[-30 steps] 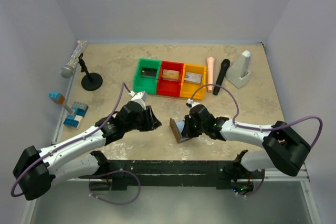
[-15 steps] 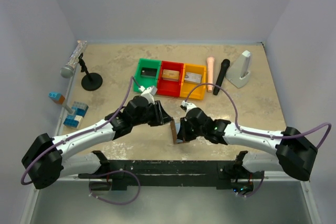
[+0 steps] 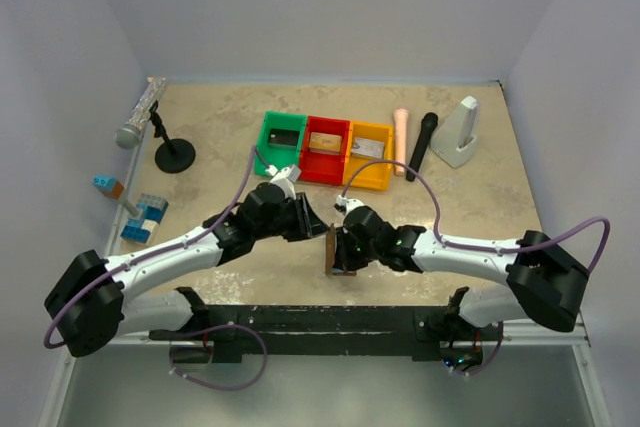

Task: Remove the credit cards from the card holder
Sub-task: Remove the credit card from the card holder.

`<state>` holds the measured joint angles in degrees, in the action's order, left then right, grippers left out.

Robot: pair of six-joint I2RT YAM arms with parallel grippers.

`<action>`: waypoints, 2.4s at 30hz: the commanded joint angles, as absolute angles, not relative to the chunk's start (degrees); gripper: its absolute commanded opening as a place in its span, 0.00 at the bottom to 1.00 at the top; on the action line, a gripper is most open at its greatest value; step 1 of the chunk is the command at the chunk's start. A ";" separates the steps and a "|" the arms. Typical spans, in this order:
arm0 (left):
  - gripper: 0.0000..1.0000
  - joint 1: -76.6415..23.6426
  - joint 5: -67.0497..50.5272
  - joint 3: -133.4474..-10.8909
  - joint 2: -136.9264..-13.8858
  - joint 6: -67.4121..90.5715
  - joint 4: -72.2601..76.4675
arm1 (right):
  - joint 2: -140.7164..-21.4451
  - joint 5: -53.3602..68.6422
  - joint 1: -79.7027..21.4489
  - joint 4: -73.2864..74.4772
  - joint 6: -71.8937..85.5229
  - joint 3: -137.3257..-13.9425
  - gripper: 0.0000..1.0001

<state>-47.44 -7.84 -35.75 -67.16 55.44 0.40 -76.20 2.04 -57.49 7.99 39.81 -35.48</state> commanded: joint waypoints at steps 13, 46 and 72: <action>0.45 -48.95 -7.39 -28.40 -57.31 49.13 2.63 | -75.93 -0.97 -57.74 12.13 39.02 -43.68 0.00; 0.59 -54.49 -0.71 -26.81 -63.19 39.38 5.19 | -79.89 3.34 -54.93 9.84 40.96 -44.83 0.15; 0.09 -54.49 2.46 -26.72 -70.58 42.62 3.16 | -78.40 2.73 -54.67 8.97 39.81 -40.87 0.17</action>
<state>-54.46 -0.40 -27.05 -70.30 40.51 3.14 -80.05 3.97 -55.07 11.03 40.18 -42.98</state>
